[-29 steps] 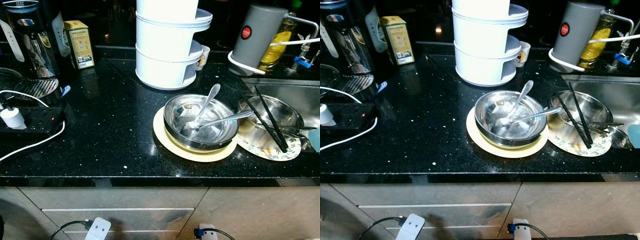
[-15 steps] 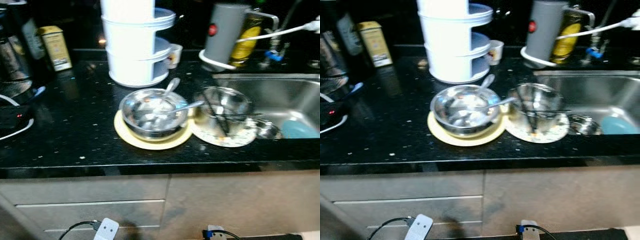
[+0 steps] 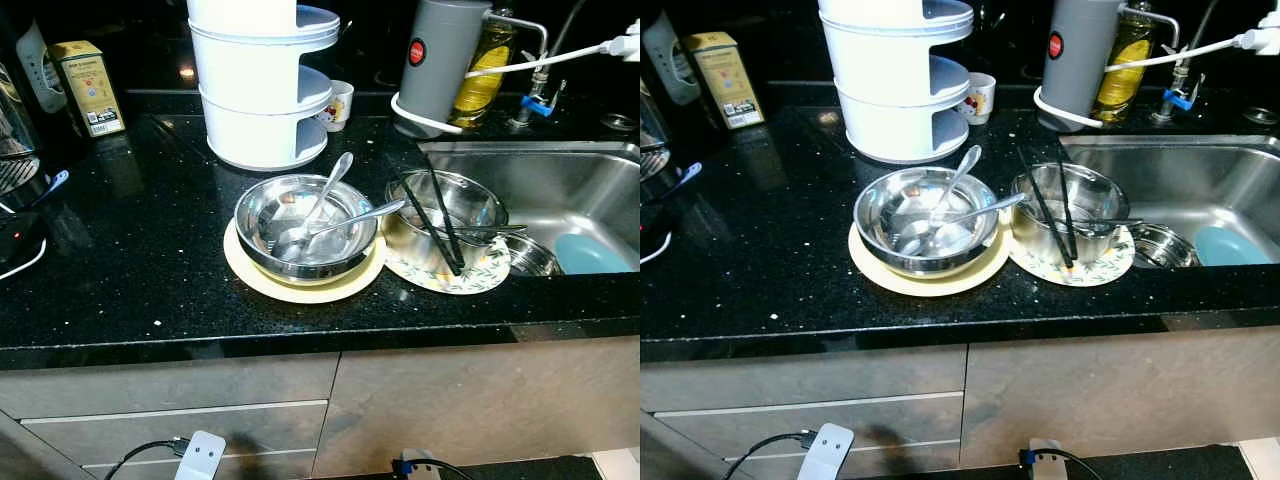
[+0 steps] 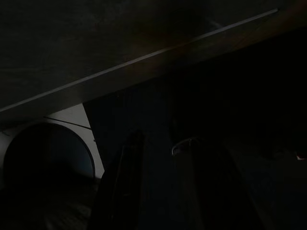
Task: Kitchen organization
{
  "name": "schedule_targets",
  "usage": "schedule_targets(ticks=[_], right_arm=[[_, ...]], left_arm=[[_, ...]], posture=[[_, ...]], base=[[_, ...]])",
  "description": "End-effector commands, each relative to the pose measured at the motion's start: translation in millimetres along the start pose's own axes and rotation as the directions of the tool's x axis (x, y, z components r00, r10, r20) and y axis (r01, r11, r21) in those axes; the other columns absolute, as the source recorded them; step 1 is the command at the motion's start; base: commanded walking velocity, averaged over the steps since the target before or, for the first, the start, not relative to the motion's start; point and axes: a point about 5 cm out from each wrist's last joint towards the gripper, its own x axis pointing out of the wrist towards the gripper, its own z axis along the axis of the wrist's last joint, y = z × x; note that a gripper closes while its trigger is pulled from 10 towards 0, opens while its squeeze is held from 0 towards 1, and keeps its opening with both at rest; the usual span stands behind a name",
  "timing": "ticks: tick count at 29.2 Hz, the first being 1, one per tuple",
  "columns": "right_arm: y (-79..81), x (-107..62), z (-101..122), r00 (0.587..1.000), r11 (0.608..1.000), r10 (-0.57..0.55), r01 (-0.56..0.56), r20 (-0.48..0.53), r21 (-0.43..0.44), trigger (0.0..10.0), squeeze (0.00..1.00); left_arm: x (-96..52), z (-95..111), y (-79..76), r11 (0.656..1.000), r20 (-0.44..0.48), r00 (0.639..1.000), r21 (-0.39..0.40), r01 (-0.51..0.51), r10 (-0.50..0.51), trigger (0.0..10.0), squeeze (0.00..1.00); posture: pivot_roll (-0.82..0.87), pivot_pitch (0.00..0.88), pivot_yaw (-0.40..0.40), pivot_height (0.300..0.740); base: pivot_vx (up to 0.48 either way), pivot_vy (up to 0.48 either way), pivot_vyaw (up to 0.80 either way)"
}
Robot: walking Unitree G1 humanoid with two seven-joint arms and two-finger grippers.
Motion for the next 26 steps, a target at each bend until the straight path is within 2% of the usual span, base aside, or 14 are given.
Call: schedule_targets(ticks=[1, 10, 21, 26], right_arm=[[-1.5, -1.7, -7.3, 1.000, 1.000, -0.007, 0.007, -0.020, 0.008, 10.0, 0.00], [-1.3, -1.5, -7.0, 1.000, 1.000, -0.008, 0.009, -0.019, 0.013, 10.0, 0.00], [-1.7, -1.6, -7.6, 1.000, 1.000, -0.012, 0.012, -0.022, 0.014, 10.0, 0.00], [-1.9, -1.7, -8.0, 1.000, 1.000, -0.014, 0.014, -0.024, 0.015, 10.0, 0.00]], left_arm=[[-2.4, -9.5, 0.3, 1.000, -0.034, 0.999, -0.004, 0.008, -0.008, 10.0, 0.00], [-1.6, -7.3, -0.7, 1.000, -0.028, 0.999, -0.007, 0.016, -0.017, 10.0, 0.00], [-0.9, -4.3, -1.7, 1.000, -0.018, 1.000, -0.004, 0.024, -0.024, 10.0, 0.00], [-0.2, -5.0, 0.2, 1.000, -0.045, 0.999, 0.016, 0.003, -0.002, 10.0, 0.00]], posture=[[-0.03, 0.161, -0.035, 0.740], [-0.03, 0.163, -0.032, 0.740], [-0.03, 0.164, -0.031, 0.740], [-0.03, 0.165, -0.031, 0.740]], base=[[0.000, 0.000, 0.00], [0.000, 0.000, 0.00], [-0.309, 0.000, 0.00], [0.000, 0.000, 0.00]])
